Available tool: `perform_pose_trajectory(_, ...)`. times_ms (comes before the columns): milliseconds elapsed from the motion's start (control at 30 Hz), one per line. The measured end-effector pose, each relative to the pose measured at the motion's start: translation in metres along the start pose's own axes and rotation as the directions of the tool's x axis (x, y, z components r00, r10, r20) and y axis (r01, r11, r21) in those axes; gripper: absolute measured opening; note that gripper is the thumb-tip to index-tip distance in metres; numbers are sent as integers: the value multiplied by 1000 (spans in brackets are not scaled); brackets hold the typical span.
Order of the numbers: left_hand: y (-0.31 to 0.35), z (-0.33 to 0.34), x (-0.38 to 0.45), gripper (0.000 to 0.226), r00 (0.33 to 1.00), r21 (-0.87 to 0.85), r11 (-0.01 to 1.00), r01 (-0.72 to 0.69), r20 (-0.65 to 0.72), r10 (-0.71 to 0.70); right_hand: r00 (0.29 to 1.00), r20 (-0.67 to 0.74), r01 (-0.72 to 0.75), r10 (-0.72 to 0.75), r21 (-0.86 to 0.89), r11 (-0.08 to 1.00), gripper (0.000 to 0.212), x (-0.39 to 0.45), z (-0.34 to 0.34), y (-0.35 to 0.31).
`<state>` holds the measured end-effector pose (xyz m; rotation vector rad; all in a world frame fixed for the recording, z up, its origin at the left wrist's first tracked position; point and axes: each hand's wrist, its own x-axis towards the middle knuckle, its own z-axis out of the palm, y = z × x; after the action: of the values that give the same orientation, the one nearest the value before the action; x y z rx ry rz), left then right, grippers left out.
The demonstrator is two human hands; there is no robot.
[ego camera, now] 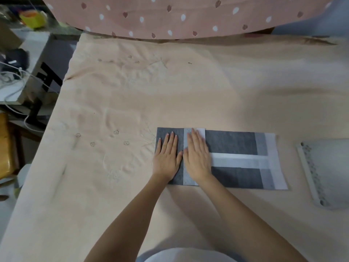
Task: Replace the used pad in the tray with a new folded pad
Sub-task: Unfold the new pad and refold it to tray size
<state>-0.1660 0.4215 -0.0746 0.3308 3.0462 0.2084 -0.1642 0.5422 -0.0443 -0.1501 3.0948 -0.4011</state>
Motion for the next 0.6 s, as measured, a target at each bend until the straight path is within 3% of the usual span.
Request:
perform_pose_trajectory(167, -1, 0, -1, 61, 1000, -34, 999, -22, 9, 22, 990, 111, 111, -90, -198, 974, 55, 15, 15, -8)
perform_pose_trajectory(367, 0, -6, -2, 56, 1000, -89, 996, -8, -30, 5, 988, 150, 63, -36, -179, 982, 67, 21, 25, -1)
perform_pose_trajectory(600, -4, 2, -2, 56, 1000, -86, 996, 1, -7, -1, 993, 111, 47, -28, -165, 985, 58, 20, 27, 3)
